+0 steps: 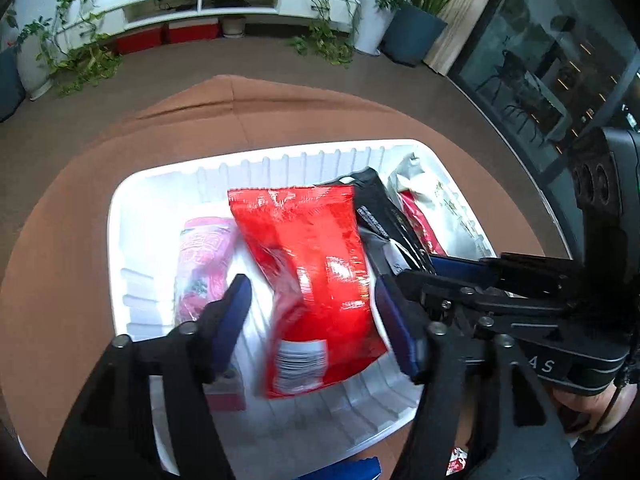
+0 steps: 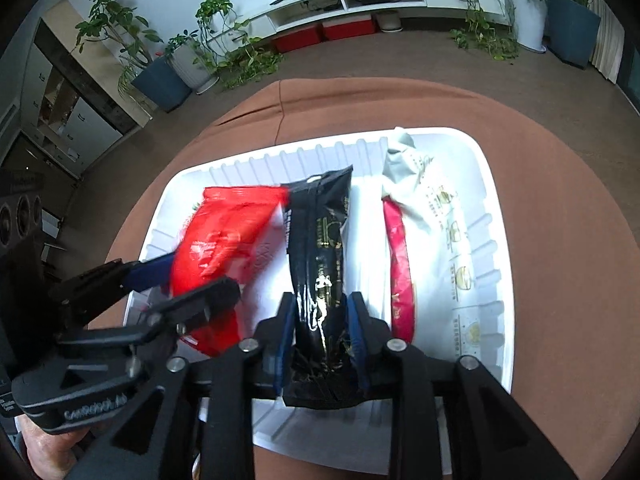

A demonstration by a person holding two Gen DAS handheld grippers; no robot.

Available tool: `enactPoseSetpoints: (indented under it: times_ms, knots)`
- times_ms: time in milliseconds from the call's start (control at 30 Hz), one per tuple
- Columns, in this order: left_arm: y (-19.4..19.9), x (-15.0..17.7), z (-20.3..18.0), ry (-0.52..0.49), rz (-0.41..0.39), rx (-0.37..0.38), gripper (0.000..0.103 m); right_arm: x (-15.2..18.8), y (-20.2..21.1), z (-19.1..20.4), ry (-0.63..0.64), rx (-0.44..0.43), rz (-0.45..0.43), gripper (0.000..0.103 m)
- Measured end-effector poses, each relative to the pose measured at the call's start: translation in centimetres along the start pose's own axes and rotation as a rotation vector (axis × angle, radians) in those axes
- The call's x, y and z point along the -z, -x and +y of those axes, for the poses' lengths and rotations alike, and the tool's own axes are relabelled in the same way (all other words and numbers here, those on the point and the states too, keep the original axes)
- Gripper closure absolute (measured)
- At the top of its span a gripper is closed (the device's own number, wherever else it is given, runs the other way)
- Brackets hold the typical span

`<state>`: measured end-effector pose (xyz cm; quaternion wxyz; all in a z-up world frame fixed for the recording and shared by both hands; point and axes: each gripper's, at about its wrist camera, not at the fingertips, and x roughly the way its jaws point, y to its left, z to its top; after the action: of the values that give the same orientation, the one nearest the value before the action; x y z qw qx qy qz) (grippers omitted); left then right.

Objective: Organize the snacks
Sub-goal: 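Lift both bags over the white tray and release them inside, then withdraw both grippers from the tray back toward the remaining snacks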

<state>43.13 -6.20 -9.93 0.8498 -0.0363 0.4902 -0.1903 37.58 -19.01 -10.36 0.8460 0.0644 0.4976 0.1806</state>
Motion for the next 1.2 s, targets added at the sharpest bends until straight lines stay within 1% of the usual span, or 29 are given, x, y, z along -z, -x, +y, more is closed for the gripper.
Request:
enactPoseSetpoints:
  times_ms: [100,167,267,300,333,367,400,433,467,500,567,633,700,767,867,933,967,1000,1100,1200]
  knots:
    - [1.7,0.3,-0.2,0.018,-0.028,0.009,0.03,-0.3,0.9,-0.2,-0.011,-0.004,-0.023,0.059]
    - [2.8,0.3,-0.5,0.01,-0.047,0.01,0.028,-0.3,1.7,-0.3,-0.012,-0.004,-0.041,0.047]
    - [5.5,0.7,-0.7,0.004,-0.085,0.008,0.027,-0.2,3.6,-0.4,-0.021,-0.027,-0.068,0.041]
    - [6.3,0.8,-0.8,0.004,-0.098,0.008,0.024,-0.3,4.5,-0.5,-0.023,-0.04,-0.083,0.039]
    - [7.6,1.1,-0.9,0.002,-0.118,0.006,0.021,-0.1,5.6,-0.5,-0.025,-0.059,-0.105,0.033]
    - [8.9,1.5,-1.0,0.004,-0.143,0.002,0.011,0.2,7.0,-0.6,-0.029,-0.088,-0.138,0.027]
    - [9.9,1.9,-1.0,0.008,-0.161,0.004,0.003,0.5,8.2,-0.6,-0.033,-0.112,-0.166,0.023]
    - [11.4,2.6,-1.0,0.013,-0.191,0.017,0.002,1.1,10.0,-0.9,-0.049,-0.146,-0.207,0.017]
    - [12.8,3.4,-1.0,0.016,-0.212,0.03,0.001,1.6,11.1,-1.1,-0.063,-0.169,-0.229,0.011]
    - [13.8,4.0,-1.0,0.021,-0.224,0.037,0.001,2.3,12.3,-1.1,-0.08,-0.199,-0.249,0.009]
    - [16.6,6.3,-1.0,0.033,-0.268,0.049,0.0,4.5,14.8,-1.7,-0.1,-0.266,-0.278,0.007]
    - [18.5,8.4,-1.0,0.039,-0.283,0.044,0.0,6.6,16.3,-1.6,-0.109,-0.281,-0.295,0.007]
    - [20.1,11.0,-0.8,0.069,-0.296,0.038,0.0,9.6,17.6,-2.0,-0.126,-0.297,-0.304,0.007]
    - [21.5,14.1,-0.8,0.101,-0.301,0.044,0.0,12.7,18.5,-2.2,-0.135,-0.286,-0.307,0.007]
    - [23.0,18.8,-0.8,0.16,-0.316,0.044,0.0,17.4,19.3,-2.1,-0.14,-0.243,-0.318,0.007]
    - [23.2,21.6,-0.9,0.206,-0.303,0.048,0.0,19.4,19.3,-2.2,-0.148,-0.23,-0.315,0.007]
    - [23.0,22.8,-1.1,0.219,-0.292,0.052,0.0,20.9,19.2,-2.0,-0.153,-0.225,-0.314,0.007]
    - [22.8,24.1,-1.4,0.226,-0.276,0.056,0.0,21.6,19.2,-2.0,-0.154,-0.222,-0.311,0.007]
    - [22.1,26.9,-2.5,0.224,-0.228,0.059,0.0,24.1,18.7,-1.3,-0.154,-0.217,-0.29,0.007]
    - [21.3,29.0,-3.6,0.21,-0.19,0.049,0.0,25.8,18.3,0.0,-0.124,-0.205,-0.279,0.007]
